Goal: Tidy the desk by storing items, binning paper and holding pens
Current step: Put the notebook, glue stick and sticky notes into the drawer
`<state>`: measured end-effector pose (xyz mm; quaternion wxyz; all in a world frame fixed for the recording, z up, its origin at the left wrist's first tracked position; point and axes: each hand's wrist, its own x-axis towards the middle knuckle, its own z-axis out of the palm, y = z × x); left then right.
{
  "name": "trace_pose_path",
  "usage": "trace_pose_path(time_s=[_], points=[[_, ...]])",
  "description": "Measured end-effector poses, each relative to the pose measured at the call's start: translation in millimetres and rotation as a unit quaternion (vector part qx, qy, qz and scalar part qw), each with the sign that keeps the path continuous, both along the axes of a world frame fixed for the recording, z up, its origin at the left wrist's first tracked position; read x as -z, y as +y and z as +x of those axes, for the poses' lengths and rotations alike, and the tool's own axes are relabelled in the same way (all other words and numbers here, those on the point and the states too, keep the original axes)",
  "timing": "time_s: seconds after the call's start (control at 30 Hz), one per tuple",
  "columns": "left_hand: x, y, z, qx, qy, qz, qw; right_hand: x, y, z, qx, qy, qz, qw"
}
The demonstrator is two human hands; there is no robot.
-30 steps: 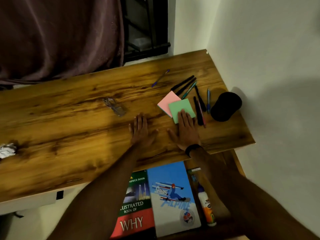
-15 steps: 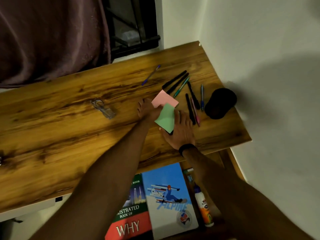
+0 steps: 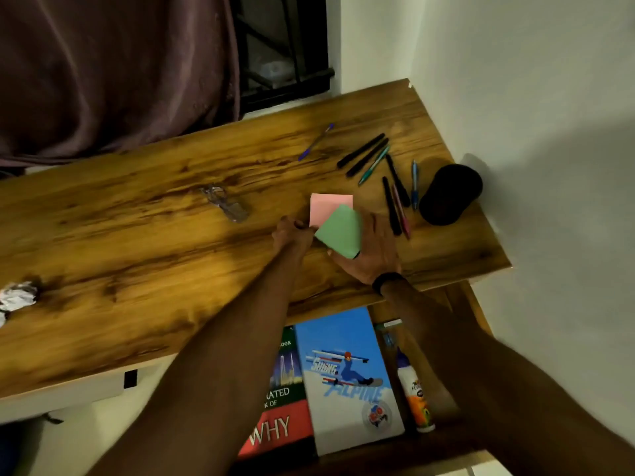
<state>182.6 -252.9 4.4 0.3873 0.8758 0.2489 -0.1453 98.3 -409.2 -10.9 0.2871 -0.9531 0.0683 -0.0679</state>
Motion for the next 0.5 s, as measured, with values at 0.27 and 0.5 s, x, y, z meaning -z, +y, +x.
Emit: trace_pose_path(time_s=[0.27, 0.5], points=[[16.9, 20.8, -60.1, -0.029, -0.001, -0.093, 0.995, -2.7, 43.5, -23.6, 0.178, 0.038, 0.058, 0.982], [7.1, 26.7, -97.9, -0.030, -0.007, -0.122, 0.992, -9.3, 73.1, -33.7, 0.228, 0.084, 0.085, 0.966]])
